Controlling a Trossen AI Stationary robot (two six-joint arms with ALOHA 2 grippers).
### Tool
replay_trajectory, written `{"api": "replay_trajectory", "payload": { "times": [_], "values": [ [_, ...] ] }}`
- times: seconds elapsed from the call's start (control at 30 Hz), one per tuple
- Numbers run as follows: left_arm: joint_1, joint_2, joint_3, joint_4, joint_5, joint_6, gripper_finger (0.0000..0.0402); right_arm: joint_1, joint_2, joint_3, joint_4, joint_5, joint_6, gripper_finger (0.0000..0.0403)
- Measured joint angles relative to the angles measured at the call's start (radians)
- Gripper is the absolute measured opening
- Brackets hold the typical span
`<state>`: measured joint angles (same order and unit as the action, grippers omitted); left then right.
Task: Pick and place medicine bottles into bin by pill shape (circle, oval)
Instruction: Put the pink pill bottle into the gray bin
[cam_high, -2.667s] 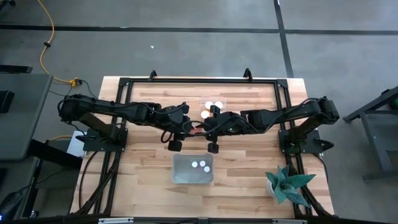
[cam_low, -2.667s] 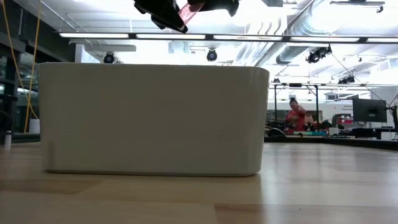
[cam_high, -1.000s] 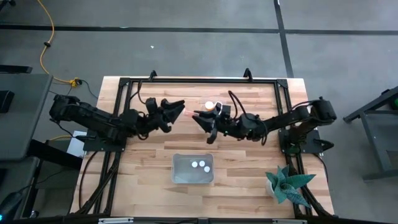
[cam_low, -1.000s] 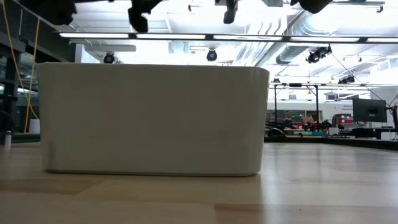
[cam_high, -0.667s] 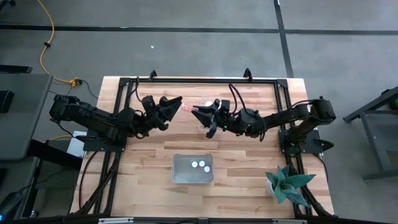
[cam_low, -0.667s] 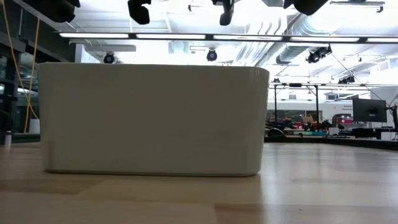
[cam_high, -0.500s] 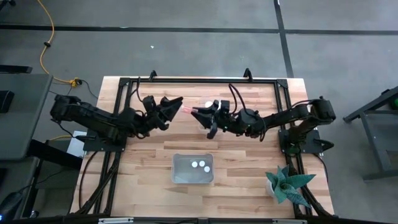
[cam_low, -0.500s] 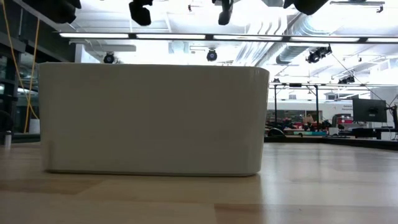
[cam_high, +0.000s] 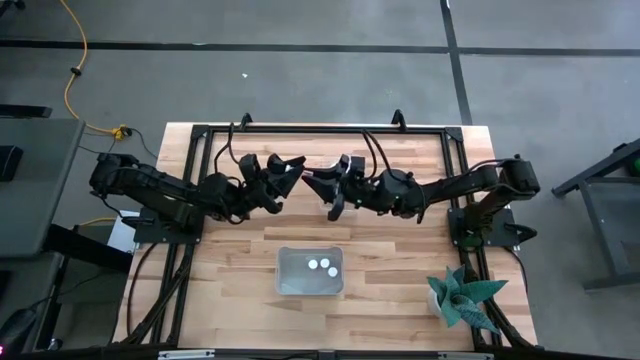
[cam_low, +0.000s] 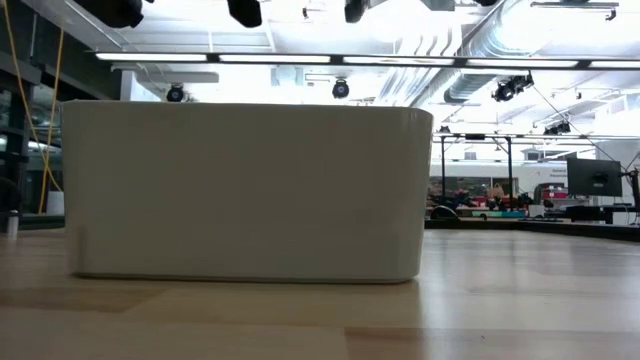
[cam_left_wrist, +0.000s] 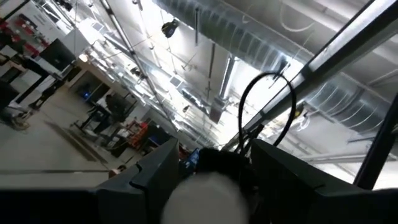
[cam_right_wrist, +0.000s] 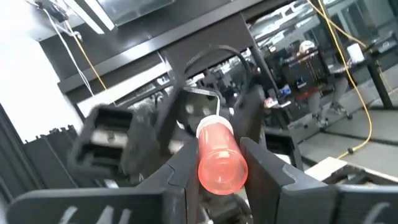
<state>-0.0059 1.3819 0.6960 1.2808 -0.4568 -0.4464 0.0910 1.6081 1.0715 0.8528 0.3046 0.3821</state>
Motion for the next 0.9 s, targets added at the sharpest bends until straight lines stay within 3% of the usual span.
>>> {"api": "replay_trajectory", "payload": {
  "times": [0.67, 0.9],
  "values": [
    [0.000, -0.007, 0.000, 0.078, -0.027, 0.058, 0.0187, 0.000, 0.000, 0.013, 0.102, 0.081, -0.087, 0.0083],
    [0.000, -0.008, -0.001, 0.103, -0.038, 0.083, 0.0164, -0.002, 0.000, 0.013, 0.113, 0.084, -0.074, 0.0083]
  ]
}}
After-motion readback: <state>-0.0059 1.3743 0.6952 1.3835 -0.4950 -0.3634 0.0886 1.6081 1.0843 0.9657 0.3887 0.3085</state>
